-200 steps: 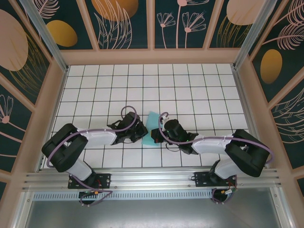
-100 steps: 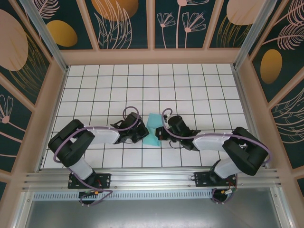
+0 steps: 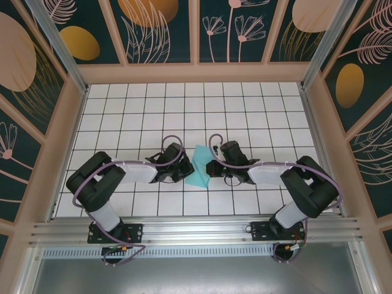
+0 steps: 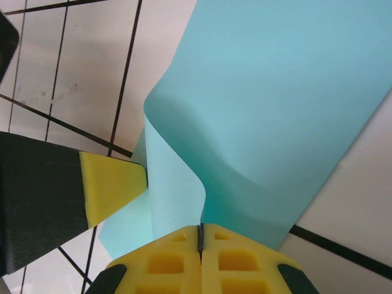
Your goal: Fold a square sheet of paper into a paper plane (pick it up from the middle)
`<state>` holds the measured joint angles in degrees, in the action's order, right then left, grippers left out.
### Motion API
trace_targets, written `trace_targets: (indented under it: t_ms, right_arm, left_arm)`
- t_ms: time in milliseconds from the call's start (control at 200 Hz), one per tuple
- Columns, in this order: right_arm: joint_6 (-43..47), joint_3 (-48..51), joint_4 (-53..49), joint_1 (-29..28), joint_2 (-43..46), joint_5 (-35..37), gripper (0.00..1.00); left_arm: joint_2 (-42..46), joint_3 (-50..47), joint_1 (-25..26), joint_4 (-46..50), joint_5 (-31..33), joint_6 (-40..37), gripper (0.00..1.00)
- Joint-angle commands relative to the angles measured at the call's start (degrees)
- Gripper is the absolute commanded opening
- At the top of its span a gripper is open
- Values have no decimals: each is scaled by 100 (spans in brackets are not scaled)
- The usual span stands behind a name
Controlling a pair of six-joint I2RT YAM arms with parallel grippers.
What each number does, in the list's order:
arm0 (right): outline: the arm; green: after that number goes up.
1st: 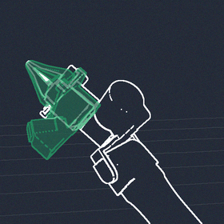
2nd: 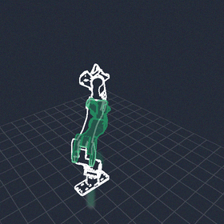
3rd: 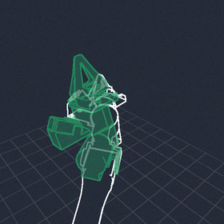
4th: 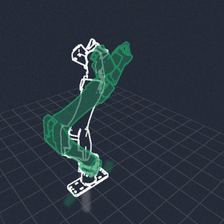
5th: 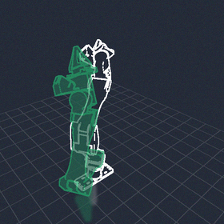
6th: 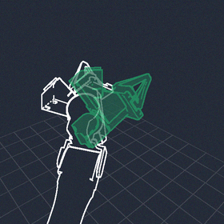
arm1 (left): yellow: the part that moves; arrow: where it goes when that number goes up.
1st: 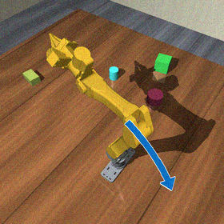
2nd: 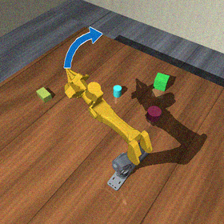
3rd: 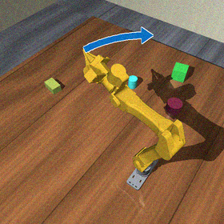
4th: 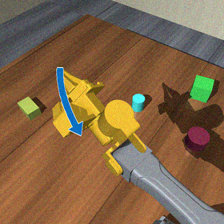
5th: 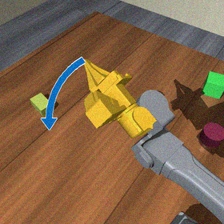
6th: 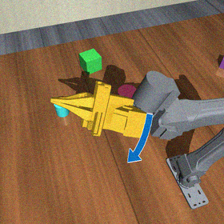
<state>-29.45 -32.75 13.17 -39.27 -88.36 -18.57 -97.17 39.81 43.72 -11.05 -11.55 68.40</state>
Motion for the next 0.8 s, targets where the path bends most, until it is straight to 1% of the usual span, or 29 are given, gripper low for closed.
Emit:
trace_targets:
  t_ms: [0, 300, 535, 791]
  right_arm:
    - [450, -209, -273, 109, -149, -182, 0]
    - [720, -336, -290, 276, -388, -320, 0]
    - [809, -416, -229, 292, -437, -540, 1]
    - [913, -480, -287, 321, -494, -487, 1]
  left_arm:
    - [-259, 8, 45, 569, 177, -186, 7]
    - [-293, 70, 57, 657, 178, -257, 7]
    - [-328, 132, 60, 715, 171, -284, 8]
    - [-350, 185, 64, 779, 171, -344, 8]
